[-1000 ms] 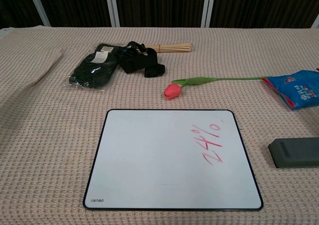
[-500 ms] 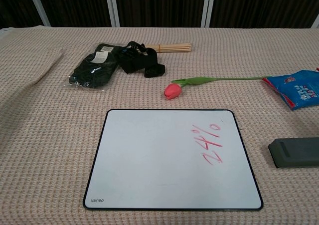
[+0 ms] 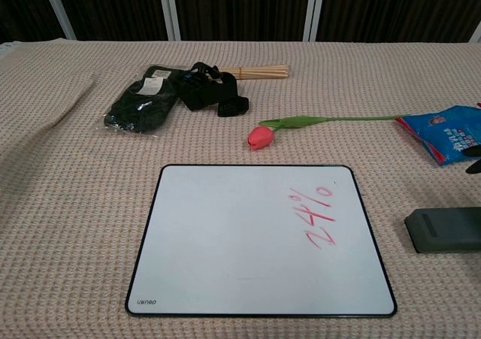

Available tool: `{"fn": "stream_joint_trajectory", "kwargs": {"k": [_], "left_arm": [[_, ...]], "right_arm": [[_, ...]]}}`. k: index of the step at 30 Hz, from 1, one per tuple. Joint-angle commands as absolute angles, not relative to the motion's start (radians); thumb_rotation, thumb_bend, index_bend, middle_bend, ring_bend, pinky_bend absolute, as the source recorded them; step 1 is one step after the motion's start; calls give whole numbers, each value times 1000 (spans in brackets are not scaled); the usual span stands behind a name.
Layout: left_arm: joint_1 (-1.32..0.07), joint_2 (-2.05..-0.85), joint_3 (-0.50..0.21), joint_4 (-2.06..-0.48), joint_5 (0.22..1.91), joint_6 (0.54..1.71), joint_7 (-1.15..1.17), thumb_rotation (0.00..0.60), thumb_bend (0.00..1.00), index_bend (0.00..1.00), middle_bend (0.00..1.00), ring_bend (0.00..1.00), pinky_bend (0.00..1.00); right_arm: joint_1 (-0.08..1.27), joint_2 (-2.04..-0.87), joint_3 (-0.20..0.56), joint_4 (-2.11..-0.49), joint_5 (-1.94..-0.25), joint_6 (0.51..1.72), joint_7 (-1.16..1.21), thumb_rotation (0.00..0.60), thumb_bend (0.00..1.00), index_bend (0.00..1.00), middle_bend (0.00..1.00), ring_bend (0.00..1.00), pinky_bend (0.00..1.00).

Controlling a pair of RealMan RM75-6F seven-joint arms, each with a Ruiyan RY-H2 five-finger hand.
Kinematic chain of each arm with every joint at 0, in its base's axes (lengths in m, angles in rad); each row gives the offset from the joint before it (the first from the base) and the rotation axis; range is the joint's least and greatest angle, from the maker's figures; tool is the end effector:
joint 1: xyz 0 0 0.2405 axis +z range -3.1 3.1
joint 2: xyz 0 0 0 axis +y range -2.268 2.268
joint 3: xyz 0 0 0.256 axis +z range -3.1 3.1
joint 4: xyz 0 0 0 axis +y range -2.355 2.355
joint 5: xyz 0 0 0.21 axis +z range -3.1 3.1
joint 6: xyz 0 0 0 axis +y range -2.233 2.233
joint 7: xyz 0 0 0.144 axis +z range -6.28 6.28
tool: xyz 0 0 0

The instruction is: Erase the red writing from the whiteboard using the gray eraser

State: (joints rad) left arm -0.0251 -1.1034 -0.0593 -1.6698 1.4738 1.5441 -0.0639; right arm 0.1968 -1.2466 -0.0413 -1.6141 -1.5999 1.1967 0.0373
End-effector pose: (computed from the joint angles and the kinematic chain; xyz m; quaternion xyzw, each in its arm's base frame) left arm -0.3106 0.1636 0.1693 -0.5406 -0.4200 -0.4188 0.5966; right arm -0.2833 -0.1820 0.0636 0.6889 -0.4720 0.3553 0.4200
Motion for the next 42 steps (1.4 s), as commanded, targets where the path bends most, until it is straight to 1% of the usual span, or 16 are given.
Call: {"fn": "stream_joint_trajectory", "kwargs": {"k": [1,5,14,24,33,37,42], "left_arm": [[-26,-1103,-59,-1670,1473,1543,-64,600,558,170,48,26,94],[-26,-1104,-59,-1669,1475,1544,-62,600,558,170,48,26,94],[-26,-1105,-59,-1670,1470,1540,-54,600,558,170,48,26,94],[-27,-1105,-59,-1672,1466,1538,-50,600,558,172,48,26,94],[-26,-1104,-60,-1674,1464,1537,-49,600,558,173,48,26,94],[-26,-1104,-60,-1673,1464,1537,-51,600,558,173,48,26,94],[-26,-1103,-60,-1673,1465,1538,-52,600,558,174,48,26,94]], "right_arm": [[205,-1265,-40,-1598,-1593,1185,30,600,195,160,233,247,158],[216,-1291,-31,-1570,-1583,1174,25,600,240,198,256,268,186],[231,-1331,-21,-1524,-1570,1169,23,600,308,273,300,304,247],[235,-1360,-21,-1499,-1572,1184,23,600,342,328,342,341,284],[247,-1376,-30,-1489,-1572,1170,13,600,351,366,359,355,297],[252,-1379,-32,-1489,-1573,1168,6,600,360,389,381,373,314],[256,-1378,-35,-1496,-1575,1168,5,600,414,410,413,400,337]]}}
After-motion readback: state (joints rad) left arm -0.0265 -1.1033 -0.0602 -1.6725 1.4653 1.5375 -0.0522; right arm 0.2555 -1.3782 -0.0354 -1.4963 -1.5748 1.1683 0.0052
